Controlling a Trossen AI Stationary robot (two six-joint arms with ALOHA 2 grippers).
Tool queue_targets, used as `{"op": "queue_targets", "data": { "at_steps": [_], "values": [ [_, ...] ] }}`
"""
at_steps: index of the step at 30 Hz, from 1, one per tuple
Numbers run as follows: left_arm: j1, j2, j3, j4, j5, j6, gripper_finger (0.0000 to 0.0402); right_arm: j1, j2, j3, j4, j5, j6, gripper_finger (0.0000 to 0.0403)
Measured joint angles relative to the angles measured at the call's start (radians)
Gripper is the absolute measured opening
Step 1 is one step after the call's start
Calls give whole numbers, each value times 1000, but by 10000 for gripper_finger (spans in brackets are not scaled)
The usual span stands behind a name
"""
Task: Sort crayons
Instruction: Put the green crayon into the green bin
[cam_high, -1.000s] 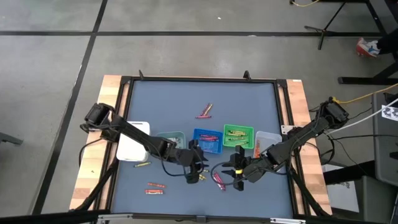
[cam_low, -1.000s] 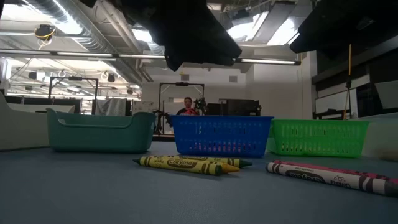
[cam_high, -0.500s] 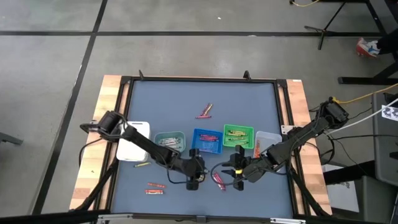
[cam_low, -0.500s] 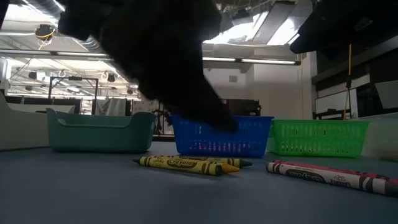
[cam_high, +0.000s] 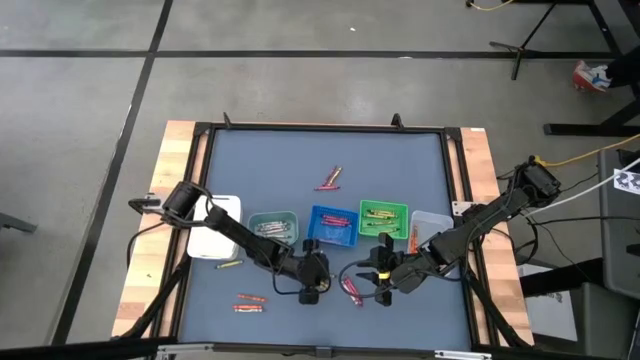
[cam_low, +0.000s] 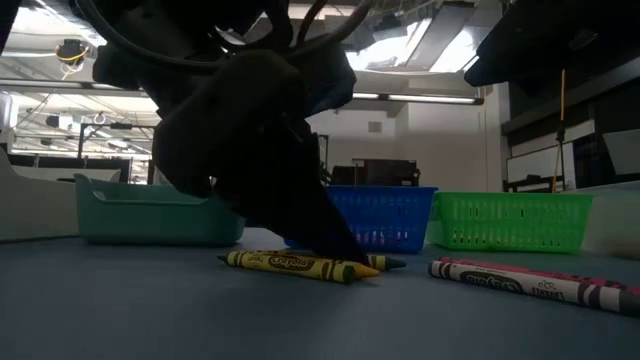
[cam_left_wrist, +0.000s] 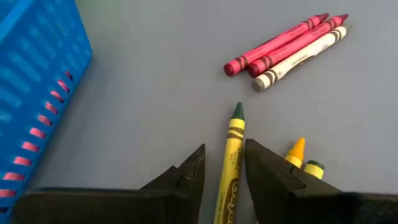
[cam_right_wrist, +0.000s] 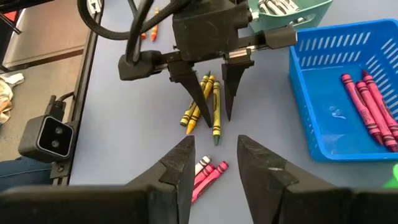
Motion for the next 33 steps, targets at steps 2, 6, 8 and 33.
{"op": "queue_targets", "data": {
  "at_steps": [2, 6, 8, 33],
  "values": [
    [3, 0, 0, -4, 0, 0, 88, 0, 0, 0, 0, 0, -1, 117],
    [11, 0, 1, -6, 1, 0, 68, 0, 0, 0, 0, 1, -23, 117],
    [14, 0, 1, -5, 0, 0, 56, 0, 0, 0, 1, 4, -29, 117],
    [15, 2, 91, 28, -6, -1, 4, 0, -261, 2, -223, -24, -56, 117]
  ]
}}
